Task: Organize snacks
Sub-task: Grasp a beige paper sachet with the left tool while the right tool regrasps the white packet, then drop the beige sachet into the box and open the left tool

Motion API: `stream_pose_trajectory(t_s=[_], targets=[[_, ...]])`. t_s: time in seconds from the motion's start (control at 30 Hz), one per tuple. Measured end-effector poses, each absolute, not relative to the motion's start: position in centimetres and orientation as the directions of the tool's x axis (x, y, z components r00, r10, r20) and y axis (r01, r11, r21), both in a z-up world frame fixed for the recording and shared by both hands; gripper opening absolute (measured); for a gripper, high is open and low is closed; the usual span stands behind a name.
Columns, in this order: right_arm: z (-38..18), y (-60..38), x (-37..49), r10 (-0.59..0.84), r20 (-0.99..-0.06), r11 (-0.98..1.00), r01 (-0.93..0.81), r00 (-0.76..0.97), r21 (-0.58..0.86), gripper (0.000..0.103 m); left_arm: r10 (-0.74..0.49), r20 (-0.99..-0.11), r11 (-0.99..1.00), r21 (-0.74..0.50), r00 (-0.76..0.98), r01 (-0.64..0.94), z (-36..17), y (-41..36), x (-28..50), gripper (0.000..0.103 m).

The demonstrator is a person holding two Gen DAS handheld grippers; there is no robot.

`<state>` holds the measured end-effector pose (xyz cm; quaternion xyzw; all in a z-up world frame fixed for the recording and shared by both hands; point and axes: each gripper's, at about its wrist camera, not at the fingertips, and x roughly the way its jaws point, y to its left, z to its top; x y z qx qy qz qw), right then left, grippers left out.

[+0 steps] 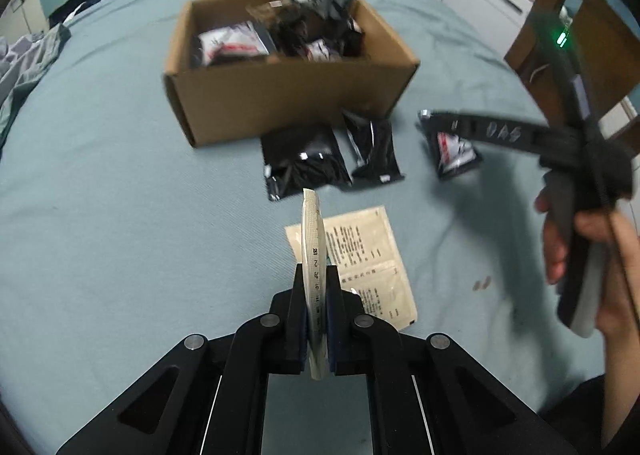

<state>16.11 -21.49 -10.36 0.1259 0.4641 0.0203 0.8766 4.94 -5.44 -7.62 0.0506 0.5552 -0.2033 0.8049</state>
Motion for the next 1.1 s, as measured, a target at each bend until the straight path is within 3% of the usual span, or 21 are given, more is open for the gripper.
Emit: stream_pose_trajectory(t_s=[0.1, 0.2, 0.4, 0.57, 0.7, 0.87, 0.93, 0.97, 1.0, 1.07, 1.1], targets=[[-11.3, -22.0, 16.5, 0.207, -0.824, 0.952, 0.085, 0.528, 0.293, 0.040, -0.288, -0.896, 0.918, -0.156, 0.339, 0.365, -5.8, -4.5, 5.1, 0.006], [-11.8, -23.0, 16.5, 0.261, -0.811, 0.924, 0.106, 0.524, 0.366, 0.036, -0.290, -0.869, 0.927, -0.150, 0.402, 0.344, -3.9, -3.8, 5.4, 0.006], [-10.4, -24.5, 15.4, 0.303, -0.769, 0.889, 0.123, 0.563, 0.441, 0.033, -0.231, -0.798, 0.956, -0.079, 0.556, 0.283, 0.2, -1.5, 6.0, 0.006], [-6.5, -25.5, 12.4, 0.412, -0.662, 0.810, 0.080, 0.626, 0.580, 0.033, -0.208, -0.757, 0.962, -0.044, 0.619, 0.270, 1.9, -1.5, 7.4, 0.006], [-3.6, -25.6, 9.9, 0.452, -0.598, 0.784, 0.025, 0.661, 0.620, 0.033, -0.208, -0.743, 0.967, -0.059, 0.636, 0.247, 1.9, -1.2, 10.4, 0.007], [-2.8, -25.0, 8.5, 0.479, -0.583, 0.786, -0.024, 0.657, 0.618, 0.033, -0.226, -0.761, 0.959, -0.063, 0.608, 0.278, 0.0, -3.2, 14.6, 0.008], [-2.9, -25.2, 8.4, 0.470, -0.588, 0.794, -0.024, 0.658, 0.608, 0.033, -0.248, -0.767, 0.954, -0.086, 0.592, 0.288, -0.5, -4.2, 15.6, 0.014], [-3.0, -25.2, 8.5, 0.467, -0.593, 0.796, -0.020, 0.656, 0.605, 0.033, -0.251, -0.772, 0.954, -0.095, 0.584, 0.284, -0.7, -4.6, 15.9, 0.033], [-3.3, -25.4, 8.7, 0.466, -0.595, 0.794, -0.013, 0.655, 0.608, 0.033, -0.244, -0.778, 0.957, -0.097, 0.579, 0.274, -0.8, -4.8, 16.0, 0.069], [-3.3, -25.7, 8.9, 0.467, -0.595, 0.792, -0.010, 0.654, 0.610, 0.033, -0.217, -0.779, 0.967, -0.089, 0.588, 0.239, -0.8, -4.9, 16.1, 0.098], [-3.1, -25.7, 8.9, 0.464, -0.597, 0.795, -0.009, 0.654, 0.607, 0.033, -0.220, -0.774, 0.968, -0.096, 0.594, 0.233, -0.8, -4.7, 15.9, 0.098]])
